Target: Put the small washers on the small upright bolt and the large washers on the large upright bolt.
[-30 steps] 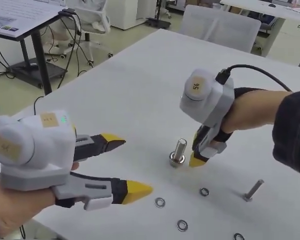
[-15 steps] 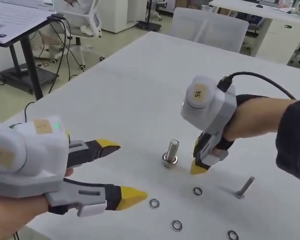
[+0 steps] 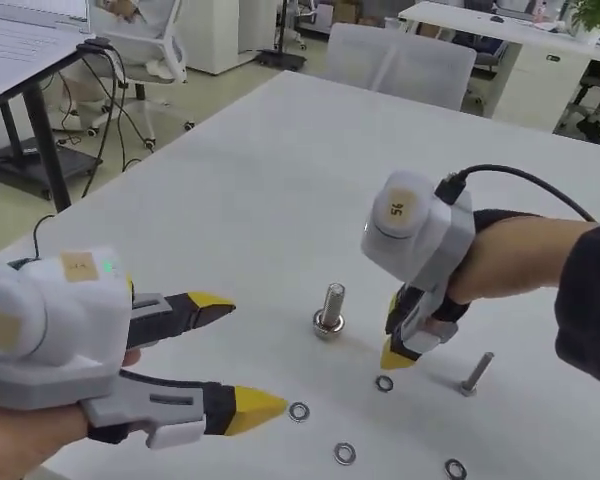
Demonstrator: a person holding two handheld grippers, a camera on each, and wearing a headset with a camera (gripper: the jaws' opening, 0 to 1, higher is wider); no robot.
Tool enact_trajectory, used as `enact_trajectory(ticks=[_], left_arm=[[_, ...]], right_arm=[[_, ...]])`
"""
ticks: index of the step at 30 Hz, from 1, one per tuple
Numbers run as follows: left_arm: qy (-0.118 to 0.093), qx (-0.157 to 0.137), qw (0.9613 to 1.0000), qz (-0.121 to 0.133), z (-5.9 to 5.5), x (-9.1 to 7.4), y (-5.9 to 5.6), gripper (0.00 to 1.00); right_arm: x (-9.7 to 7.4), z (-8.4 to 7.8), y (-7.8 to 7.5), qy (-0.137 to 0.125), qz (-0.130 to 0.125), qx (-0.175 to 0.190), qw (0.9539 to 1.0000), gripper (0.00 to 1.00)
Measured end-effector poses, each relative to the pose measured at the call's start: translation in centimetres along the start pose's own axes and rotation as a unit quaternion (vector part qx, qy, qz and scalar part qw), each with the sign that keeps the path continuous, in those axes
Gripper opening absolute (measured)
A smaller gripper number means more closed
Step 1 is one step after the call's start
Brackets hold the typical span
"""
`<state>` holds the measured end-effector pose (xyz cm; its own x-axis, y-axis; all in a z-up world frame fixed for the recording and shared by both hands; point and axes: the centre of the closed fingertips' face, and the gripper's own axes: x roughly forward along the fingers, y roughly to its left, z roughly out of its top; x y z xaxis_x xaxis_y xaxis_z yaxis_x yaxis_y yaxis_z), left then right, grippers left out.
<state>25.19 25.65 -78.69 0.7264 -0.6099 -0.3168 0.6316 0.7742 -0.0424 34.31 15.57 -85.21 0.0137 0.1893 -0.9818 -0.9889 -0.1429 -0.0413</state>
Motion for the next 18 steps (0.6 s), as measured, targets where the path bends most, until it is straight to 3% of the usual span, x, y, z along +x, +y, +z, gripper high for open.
enact_trajectory(ticks=[18], left_arm=[[0.010,0.006,0.9998,-0.015,-0.4,0.1,-0.7,0.65]], right_arm=[[1.3,-1.0,2.1,-0.002,0.011,0.017,0.9998,0.28]])
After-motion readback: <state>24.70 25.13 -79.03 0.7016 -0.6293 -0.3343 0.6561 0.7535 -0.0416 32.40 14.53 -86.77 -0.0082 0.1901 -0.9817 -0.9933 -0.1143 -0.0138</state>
